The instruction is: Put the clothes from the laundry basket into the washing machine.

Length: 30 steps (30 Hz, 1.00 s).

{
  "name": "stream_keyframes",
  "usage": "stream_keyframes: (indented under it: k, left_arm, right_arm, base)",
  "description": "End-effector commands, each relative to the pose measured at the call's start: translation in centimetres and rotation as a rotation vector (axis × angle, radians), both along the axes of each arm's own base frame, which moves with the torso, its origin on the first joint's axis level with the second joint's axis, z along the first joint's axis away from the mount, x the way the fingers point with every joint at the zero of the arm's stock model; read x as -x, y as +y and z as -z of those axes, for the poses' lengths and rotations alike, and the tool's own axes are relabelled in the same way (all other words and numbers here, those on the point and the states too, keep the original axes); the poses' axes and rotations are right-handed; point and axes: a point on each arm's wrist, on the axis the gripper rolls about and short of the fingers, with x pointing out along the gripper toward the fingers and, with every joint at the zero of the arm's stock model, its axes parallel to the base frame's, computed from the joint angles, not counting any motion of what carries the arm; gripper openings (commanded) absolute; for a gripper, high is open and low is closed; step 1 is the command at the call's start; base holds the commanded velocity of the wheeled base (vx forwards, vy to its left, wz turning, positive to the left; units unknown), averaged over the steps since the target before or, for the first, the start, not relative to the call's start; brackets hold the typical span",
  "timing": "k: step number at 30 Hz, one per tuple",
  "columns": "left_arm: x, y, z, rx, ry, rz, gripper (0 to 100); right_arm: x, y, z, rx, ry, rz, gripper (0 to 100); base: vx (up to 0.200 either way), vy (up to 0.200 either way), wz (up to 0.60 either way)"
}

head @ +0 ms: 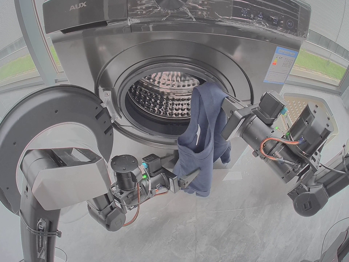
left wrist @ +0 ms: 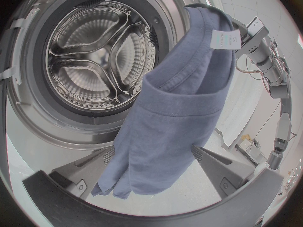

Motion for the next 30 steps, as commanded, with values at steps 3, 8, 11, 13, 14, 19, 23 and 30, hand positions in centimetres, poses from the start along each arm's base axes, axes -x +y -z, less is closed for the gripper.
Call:
stream_keyframes:
  k: [3, 8, 11, 13, 14, 19, 23, 30]
  left_arm:
    - [-0.5, -0.7, -0.4, 0.019, -0.031, 0.009, 100]
    - [-1.2, -1.1, -0.3, 0.031, -0.049, 0.007, 100]
    - [-1.6, -1.4, -0.3, 0.039, -0.062, 0.003, 100]
    - [-1.7, -1.5, -0.4, 0.042, -0.066, 0.000, 100]
    - [-1.7, -1.5, -0.3, 0.041, -0.064, -0.003, 100]
    - [-1.9, -1.6, 0.0, 0.041, -0.064, -0.006, 0]
    - [-2.1, -1.6, -0.3, 0.046, -0.077, -0.008, 0]
    - [-1.9, -1.2, -2.4, 0.070, -0.117, -0.017, 0]
  right_arm:
    - [-0.1, 0.2, 0.5, 0.010, 0.014, -0.004, 0]
    - [-0.1, 0.3, 0.6, 0.002, 0.019, -0.007, 0]
    - [0.0, 0.3, 0.6, 0.003, 0.020, -0.012, 0]
    - [0.1, 0.4, 0.6, 0.003, 0.020, -0.013, 0]
    - [0.1, 0.4, 0.6, 0.002, 0.019, -0.013, 0]
    - [0.1, 0.4, 0.7, 0.003, 0.020, -0.013, 0]
    - [0.1, 0.3, 0.8, 0.006, 0.026, -0.011, 0]
    - [-0.1, -0.1, 1.1, 0.015, 0.037, 0.002, 0]
  base:
    - [0.000, 0.000, 0.00]
    - [0.000, 0.000, 0.00]
    - [0.000, 0.000, 0.00]
    - [0.000, 0.000, 0.00]
    - [0.000, 0.000, 0.00]
    - [0.000, 0.000, 0.00]
    - [0.000, 0.000, 0.00]
    - [0.000, 0.000, 0.00]
